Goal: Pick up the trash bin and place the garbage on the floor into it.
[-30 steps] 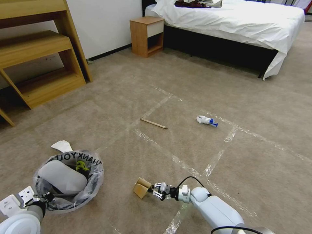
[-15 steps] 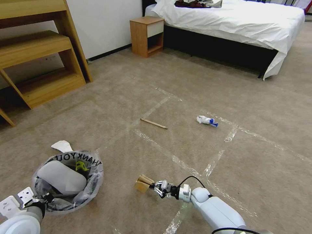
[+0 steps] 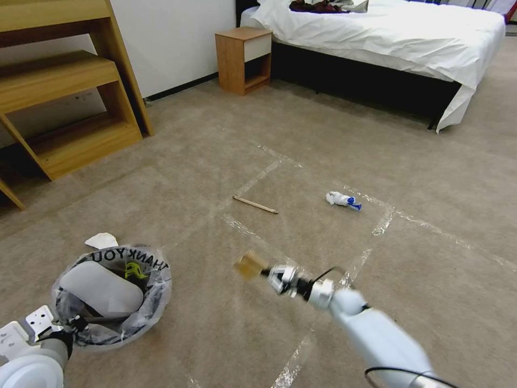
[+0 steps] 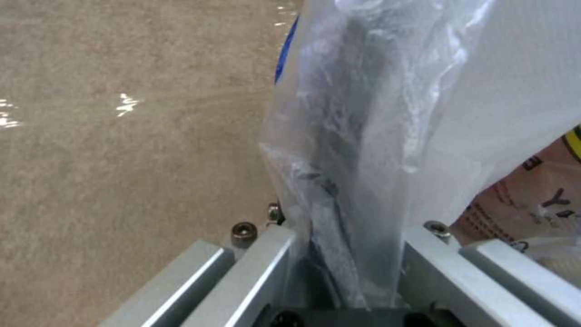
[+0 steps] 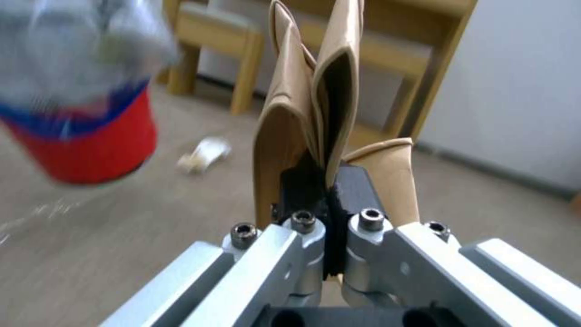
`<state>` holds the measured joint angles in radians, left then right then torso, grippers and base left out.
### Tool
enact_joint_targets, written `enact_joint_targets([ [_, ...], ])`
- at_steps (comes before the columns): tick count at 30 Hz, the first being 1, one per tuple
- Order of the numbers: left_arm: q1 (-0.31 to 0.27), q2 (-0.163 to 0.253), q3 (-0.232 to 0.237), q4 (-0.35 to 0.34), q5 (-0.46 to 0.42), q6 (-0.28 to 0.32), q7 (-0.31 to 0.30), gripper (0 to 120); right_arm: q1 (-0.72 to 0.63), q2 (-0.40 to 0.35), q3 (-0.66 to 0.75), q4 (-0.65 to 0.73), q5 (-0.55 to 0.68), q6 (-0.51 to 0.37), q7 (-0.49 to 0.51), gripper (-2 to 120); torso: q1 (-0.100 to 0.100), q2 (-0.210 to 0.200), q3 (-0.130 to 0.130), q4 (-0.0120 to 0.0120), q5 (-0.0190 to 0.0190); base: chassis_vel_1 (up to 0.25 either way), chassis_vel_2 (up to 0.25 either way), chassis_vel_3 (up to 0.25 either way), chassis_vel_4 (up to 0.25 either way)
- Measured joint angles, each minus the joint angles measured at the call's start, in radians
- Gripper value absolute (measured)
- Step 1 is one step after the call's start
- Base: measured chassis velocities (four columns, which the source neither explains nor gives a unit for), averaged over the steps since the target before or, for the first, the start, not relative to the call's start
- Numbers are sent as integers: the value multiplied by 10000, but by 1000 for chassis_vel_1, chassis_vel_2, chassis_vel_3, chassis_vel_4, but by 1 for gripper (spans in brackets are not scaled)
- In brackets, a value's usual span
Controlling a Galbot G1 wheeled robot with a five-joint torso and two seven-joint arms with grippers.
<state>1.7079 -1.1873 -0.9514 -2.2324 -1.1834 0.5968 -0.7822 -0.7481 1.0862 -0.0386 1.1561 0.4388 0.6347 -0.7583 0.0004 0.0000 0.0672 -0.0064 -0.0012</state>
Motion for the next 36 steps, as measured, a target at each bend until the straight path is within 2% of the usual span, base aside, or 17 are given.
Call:
enact_joint_targets([
  [1,-5,29,-28,-46,-83,3,-25,0,119,-478,49,814,330,-198,111,0,0,0,1,-4,2,0,0,0,0],
  [2,-5,29,-28,-46,-83,3,-25,0,119,-478,49,814,330,-198,111,0,0,0,1,-4,2,0,0,0,0],
  [3,-18,60,-49,-86,-189,4,-52,0,385,-947,68,1878,770,-461,215,0,0,0,-1,-2,-3,0,0,0,0],
  [4,-18,60,-49,-86,-189,4,-52,0,385,-947,68,1878,770,-461,215,0,0,0,-1,-2,-3,0,0,0,0],
  [7,-40,81,-49,-183,-460,4,-109,0,966,-1370,-98,3241,1758,-1129,295,0,0,0,0,3,0,0,0,0,0],
  [8,-40,81,-49,-183,-460,4,-109,0,966,-1370,-98,3241,1758,-1129,295,0,0,0,0,3,0,0,0,0,0],
  [11,-94,64,-16,-192,-594,3,-157,0,1542,-1516,-573,4337,2963,-1809,393,0,0,0,0,3,-1,0,0,0,0],
  [15,-236,-11,63,-201,-775,-35,-121,0,1908,-1525,-1251,5303,3809,-2368,411,0,0,0,0,3,-1,0,0,0,0],
  [26,-418,-257,274,-414,-1342,-50,91,0,2332,-1116,-2828,5979,3896,-2649,423,0,0,0,0,1,-3,0,0,0,0],
  [32,-280,-613,267,-696,-1506,29,42,0,2451,-712,-3677,5791,3644,-2615,392,0,0,0,0,2,-2,0,0,0,0],
  [36,-228,-663,301,-747,-1532,100,37,0,2465,-562,-3861,5709,3567,-2606,380,0,0,0,0,2,-1,0,0,0,0],
])
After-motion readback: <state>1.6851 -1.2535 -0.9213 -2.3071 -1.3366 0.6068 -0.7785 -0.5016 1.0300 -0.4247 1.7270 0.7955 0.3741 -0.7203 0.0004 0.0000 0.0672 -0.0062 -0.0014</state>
